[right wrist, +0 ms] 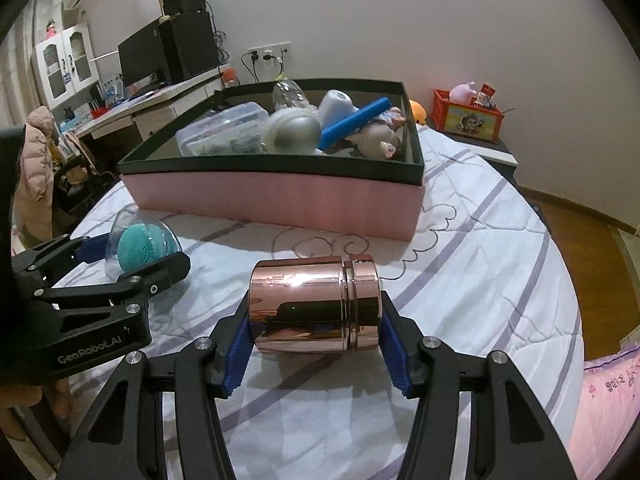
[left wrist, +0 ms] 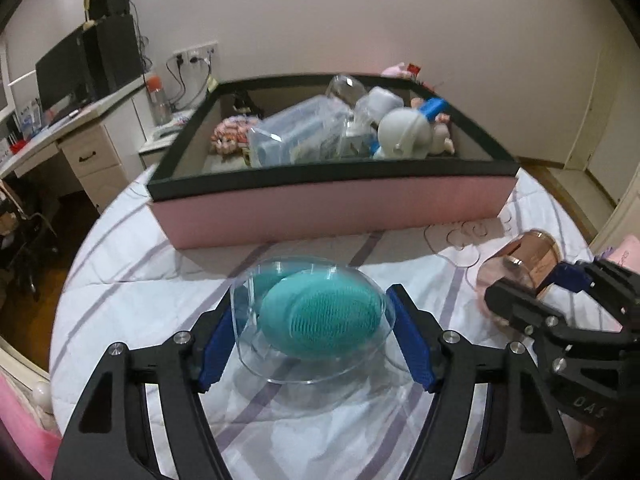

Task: Organize rigid objects
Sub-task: 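Lift brush case with left tool while right tool lifts copper cylinder, carrying both over box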

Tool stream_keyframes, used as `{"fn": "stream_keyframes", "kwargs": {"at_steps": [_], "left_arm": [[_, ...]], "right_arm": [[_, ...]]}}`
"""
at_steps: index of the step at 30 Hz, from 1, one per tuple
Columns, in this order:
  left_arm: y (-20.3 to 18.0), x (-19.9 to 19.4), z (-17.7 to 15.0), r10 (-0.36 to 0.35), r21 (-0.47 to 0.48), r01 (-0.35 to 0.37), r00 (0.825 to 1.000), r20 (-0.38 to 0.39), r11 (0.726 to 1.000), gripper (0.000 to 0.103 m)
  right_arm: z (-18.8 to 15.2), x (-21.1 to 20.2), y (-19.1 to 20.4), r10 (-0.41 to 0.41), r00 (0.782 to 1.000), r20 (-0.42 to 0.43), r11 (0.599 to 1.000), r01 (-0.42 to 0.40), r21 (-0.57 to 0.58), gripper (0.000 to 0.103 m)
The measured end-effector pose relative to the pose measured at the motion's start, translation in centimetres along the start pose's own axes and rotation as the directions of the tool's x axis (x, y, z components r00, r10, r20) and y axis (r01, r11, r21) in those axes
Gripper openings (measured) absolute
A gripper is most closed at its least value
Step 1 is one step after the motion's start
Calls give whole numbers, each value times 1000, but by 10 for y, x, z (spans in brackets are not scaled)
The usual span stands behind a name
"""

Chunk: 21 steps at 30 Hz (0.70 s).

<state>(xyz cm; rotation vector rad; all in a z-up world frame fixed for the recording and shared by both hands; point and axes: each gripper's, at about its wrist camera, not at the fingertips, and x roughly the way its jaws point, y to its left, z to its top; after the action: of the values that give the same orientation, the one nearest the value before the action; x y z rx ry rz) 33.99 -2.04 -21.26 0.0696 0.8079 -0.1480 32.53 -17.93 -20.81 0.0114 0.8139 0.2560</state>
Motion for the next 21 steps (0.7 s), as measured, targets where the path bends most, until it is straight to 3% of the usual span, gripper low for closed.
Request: {"fn": "stream_keyframes", "kwargs": {"at_steps": [5,13,21], "left_arm": [[3,-18,-5,18,10,-18,999,44,1000,72],[11,-42,-7,-11,-6,11,997,73,1000,72],[15,-92,1,6,-14,-4,982,186,1000,72]], "right_arm": [[3,-14,14,12,1000,29,1000,-12,-10,57],[7,-37,36,7,997,74,999,-4,-32,57],[16,-72,51,-3,987,161,999,9,-37,57]]}}
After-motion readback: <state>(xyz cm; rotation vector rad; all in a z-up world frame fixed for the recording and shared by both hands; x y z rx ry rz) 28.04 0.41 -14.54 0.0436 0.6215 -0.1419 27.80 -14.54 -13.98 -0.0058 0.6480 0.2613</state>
